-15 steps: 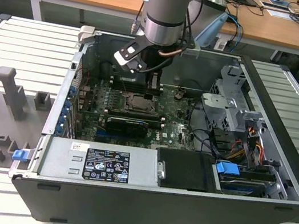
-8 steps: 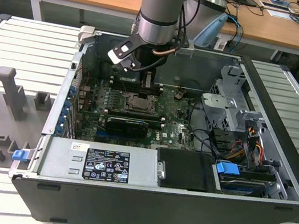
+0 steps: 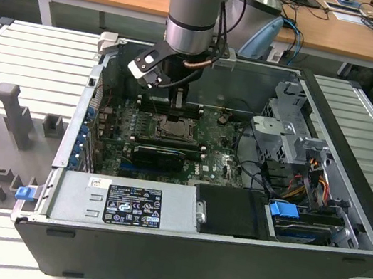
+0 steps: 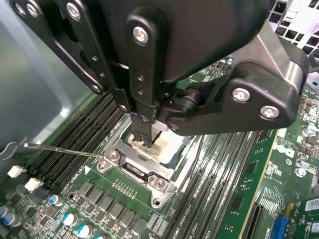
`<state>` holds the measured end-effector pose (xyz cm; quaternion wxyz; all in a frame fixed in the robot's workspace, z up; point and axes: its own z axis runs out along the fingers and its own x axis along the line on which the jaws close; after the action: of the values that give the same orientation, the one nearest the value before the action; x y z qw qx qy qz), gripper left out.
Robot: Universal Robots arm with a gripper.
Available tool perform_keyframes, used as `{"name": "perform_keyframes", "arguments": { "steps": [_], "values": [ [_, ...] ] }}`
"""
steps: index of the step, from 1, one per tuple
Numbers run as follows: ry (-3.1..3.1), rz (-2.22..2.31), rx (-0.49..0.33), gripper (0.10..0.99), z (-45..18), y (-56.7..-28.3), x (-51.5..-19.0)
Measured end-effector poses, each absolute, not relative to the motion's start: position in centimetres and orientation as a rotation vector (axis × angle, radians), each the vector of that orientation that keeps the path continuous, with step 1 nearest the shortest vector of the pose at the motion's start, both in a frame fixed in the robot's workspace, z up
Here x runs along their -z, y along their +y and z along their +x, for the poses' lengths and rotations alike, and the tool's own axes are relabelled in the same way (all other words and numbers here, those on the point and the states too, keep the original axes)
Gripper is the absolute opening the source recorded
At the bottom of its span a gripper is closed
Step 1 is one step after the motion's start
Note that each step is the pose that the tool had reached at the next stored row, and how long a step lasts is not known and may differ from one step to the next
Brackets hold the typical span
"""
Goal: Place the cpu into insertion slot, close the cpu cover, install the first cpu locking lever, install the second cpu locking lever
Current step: 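Install the first cpu locking lever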
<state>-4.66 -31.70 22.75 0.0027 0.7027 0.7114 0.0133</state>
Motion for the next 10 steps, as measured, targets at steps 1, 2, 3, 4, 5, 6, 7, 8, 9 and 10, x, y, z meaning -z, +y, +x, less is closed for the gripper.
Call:
{"name": "perform_keyframes", "arguments": {
  "steps": [1, 2, 3, 4, 5, 6, 7, 8, 9, 10],
  "values": [
    [2.231, 2.204, -0.042, 0.106, -4.7, -31.7, -23.1],
    [2.231, 2.204, -0.042, 0.106, -4.7, -31.7, -23.2],
    [2.231, 2.204, -0.042, 0.106, -4.7, -31.7, -23.3],
    [2.231, 2.204, -0.042, 0.106, -4.7, -31.7, -23.3],
    [2.231, 2.204, -0.042, 0.106, -4.7, -31.7, -23.4],
    [2.231, 2.204, -0.042, 0.106, -4.7, -31.7, -23.4],
    [2.231, 2.204, -0.042, 0.106, -4.7, -31.7, -23.6],
    [2.231, 2.204, -0.042, 0.106, -4.7, -31.7, -23.9],
    [2.231, 2.204, -0.042, 0.106, -4.7, -31.7, -24.1],
    [2.231, 2.204, -0.041, 0.106, -4.7, -31.7, -24.2]
  ]
}}
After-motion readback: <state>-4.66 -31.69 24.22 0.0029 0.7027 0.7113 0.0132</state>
